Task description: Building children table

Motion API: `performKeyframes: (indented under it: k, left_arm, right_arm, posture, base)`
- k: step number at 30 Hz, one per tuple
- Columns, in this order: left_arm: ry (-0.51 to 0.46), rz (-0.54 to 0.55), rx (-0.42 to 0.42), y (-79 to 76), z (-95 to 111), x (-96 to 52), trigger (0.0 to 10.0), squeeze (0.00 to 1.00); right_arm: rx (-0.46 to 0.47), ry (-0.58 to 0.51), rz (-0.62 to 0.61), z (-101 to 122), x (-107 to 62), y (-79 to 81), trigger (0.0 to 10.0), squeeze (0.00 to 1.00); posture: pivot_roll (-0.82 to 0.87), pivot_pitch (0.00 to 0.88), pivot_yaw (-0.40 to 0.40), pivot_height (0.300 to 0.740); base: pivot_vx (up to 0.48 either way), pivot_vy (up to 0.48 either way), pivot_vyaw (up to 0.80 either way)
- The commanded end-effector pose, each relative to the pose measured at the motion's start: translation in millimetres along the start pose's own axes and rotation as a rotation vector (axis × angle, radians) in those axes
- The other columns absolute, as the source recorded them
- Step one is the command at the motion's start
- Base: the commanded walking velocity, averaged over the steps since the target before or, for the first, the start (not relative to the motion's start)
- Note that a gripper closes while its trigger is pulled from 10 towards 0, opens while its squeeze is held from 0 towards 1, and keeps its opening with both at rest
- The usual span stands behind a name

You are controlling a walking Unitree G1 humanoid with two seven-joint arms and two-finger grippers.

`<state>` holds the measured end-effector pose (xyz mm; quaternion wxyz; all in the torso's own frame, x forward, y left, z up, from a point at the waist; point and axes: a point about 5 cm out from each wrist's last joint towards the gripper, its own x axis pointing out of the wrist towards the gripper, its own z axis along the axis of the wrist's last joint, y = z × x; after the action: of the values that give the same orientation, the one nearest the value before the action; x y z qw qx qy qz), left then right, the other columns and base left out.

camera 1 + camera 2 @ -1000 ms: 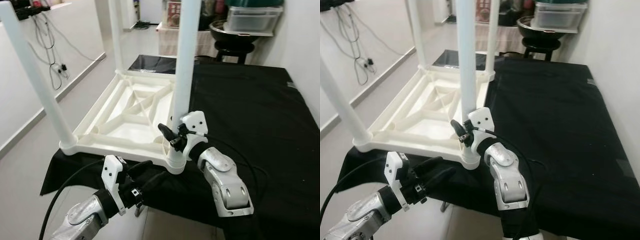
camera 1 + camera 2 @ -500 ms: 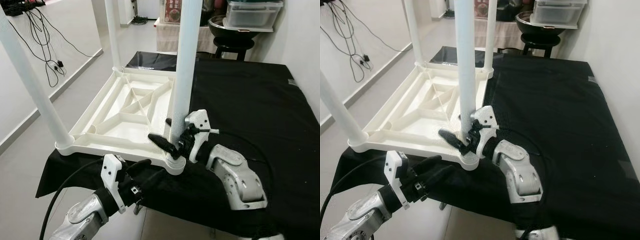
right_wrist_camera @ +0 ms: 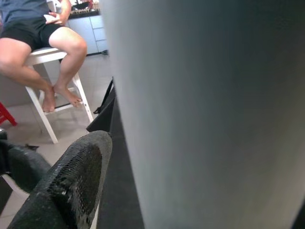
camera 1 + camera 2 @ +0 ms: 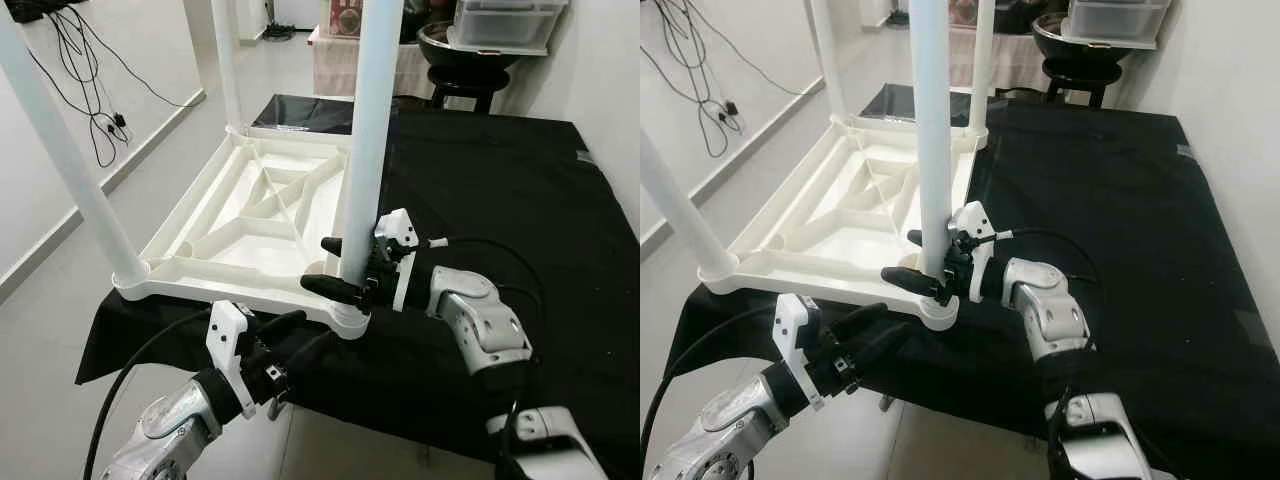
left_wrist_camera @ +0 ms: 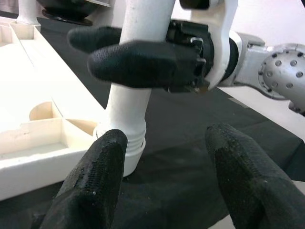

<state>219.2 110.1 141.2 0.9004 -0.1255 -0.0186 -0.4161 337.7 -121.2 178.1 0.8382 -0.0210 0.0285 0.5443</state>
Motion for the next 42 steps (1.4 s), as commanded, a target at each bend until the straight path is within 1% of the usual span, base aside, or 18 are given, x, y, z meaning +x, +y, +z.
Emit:
performKeyframes:
  k: [1,5,6,15,23,25,26,27,28,29,30,31,32,33,35,38,41,42]
  left_arm:
    - [-0.001,0.004,0.004,-1.2,0,-0.6,10.0,0.00]
    - [-0.001,0.004,0.004,-1.4,0,-0.5,10.0,0.00]
    - [-0.001,0.005,0.004,-1.5,0,-0.3,10.0,0.00]
    - [-0.003,0.003,0.001,-1.8,0,0.0,10.0,0.00]
    - [-0.004,-0.001,-0.007,-2.1,0,-1.4,10.0,0.00]
    - [-0.004,-0.003,-0.008,-2.2,0,-1.9,10.0,0.00]
    - [-0.003,-0.003,-0.007,-2.2,0,-2.4,10.0,0.00]
    - [-0.002,-0.003,-0.006,-2.1,0,-2.9,10.0,0.00]
    - [-0.002,-0.003,-0.006,-2.1,0,-2.9,10.0,0.00]
    - [-0.003,0.000,-0.004,-0.6,1,-4.3,10.0,0.00]
    - [-0.003,0.000,-0.004,-0.6,1,-4.3,10.0,0.00]
    - [-0.004,0.002,-0.004,-0.2,2,-4.6,10.0,0.00]
    - [-0.004,0.002,-0.004,-0.2,2,-4.6,10.0,0.00]
    - [-0.004,0.003,-0.003,0.7,2,-4.6,10.0,0.00]
    - [-0.009,0.014,0.003,2.2,2,-4.2,10.0,0.00]
    - [-0.011,0.019,0.005,2.7,2,-3.8,10.0,0.00]
    - [-0.003,0.005,0.002,4.3,2,-3.2,10.0,0.00]
    - [-0.006,0.010,0.004,5.2,2,-2.9,10.0,0.00]
  right_arm:
    - [-0.004,-0.026,0.036,4,1.8,-2.3,2.4,0.00]
    - [0.005,-0.052,0.048,6,0.7,-3.7,2.4,0.00]
    - [0.005,-0.062,0.071,7,-0.9,-3.9,0.0,0.00]
    - [-0.006,-0.063,0.098,2,-4.7,-5.5,0.0,0.00]
    - [-0.027,-0.057,-0.020,-3,-14.3,-6.3,0.0,0.00]
    - [-0.038,-0.050,-0.078,-5,-14.9,-3.9,0.0,0.00]
    - [-0.028,-0.032,-0.167,-9,-12.4,-2.3,0.0,0.00]
    - [-0.009,-0.029,-0.317,-13,-8.3,-2.7,0.0,0.00]
    - [-0.009,-0.029,-0.317,-13,-8.3,-2.7,0.0,0.00]
    - [0.109,-0.027,-0.805,-32,-6.8,1.8,0.0,0.00]
    - [0.109,-0.027,-0.805,-32,-6.8,1.8,0.0,0.00]
    - [0.162,0.009,-0.915,-42,-9.2,8.2,0.0,0.00]
    - [0.162,0.009,-0.915,-42,-9.2,8.2,0.0,0.00]
    - [-0.029,0.019,-0.864,-30,-3.9,14.9,0.0,0.00]
    - [-0.117,0.088,-0.781,-35,1.0,14.3,0.0,0.00]
    - [-0.098,0.115,-0.785,-40,0.2,12.2,0.0,0.00]
    - [-0.127,0.103,-0.776,-33,8.5,19.4,0.0,0.00]
    - [-0.105,0.101,-0.781,-33,9.3,19.6,0.0,0.00]
  posture:
    - [0.01,0.058,-0.032,0.740]
    - [0.01,0.058,-0.032,0.740]
    - [0.01,0.059,-0.032,0.740]
    - [-0.01,0.057,-0.024,0.740]
    - [-0.02,0.060,-0.019,0.740]
    - [-0.02,0.062,-0.021,0.740]
    - [-0.02,0.064,-0.032,0.740]
    - [-0.02,0.065,-0.034,0.740]
    - [-0.02,0.065,-0.034,0.740]
    - [-0.04,0.072,-0.033,0.740]
    - [-0.04,0.072,-0.033,0.740]
    - [-0.04,0.072,-0.033,0.740]
    - [-0.04,0.072,-0.033,0.740]
    - [-0.03,0.077,-0.025,0.740]
    - [-0.04,0.061,-0.011,0.740]
    - [-0.04,0.061,-0.011,0.740]
    - [-0.04,0.059,-0.016,0.740]
    - [-0.04,0.056,-0.015,0.740]
  base:
    - [0.000,0.000,0.00]
    - [0.000,0.000,0.00]
    - [0.000,0.000,0.00]
    - [0.000,0.000,0.00]
    - [0.000,0.000,0.00]
    - [0.000,0.000,0.00]
    - [0.000,0.000,0.00]
    - [0.000,0.000,0.00]
    - [0.000,0.000,0.00]
    - [0.000,0.000,0.00]
    - [0.000,0.000,0.00]
    - [0.000,0.000,0.00]
    - [0.000,0.000,0.00]
    - [0.000,0.000,0.00]
    - [0.000,0.000,0.00]
    - [0.000,0.000,0.00]
    - [0.000,0.000,0.00]
    - [0.000,0.000,0.00]
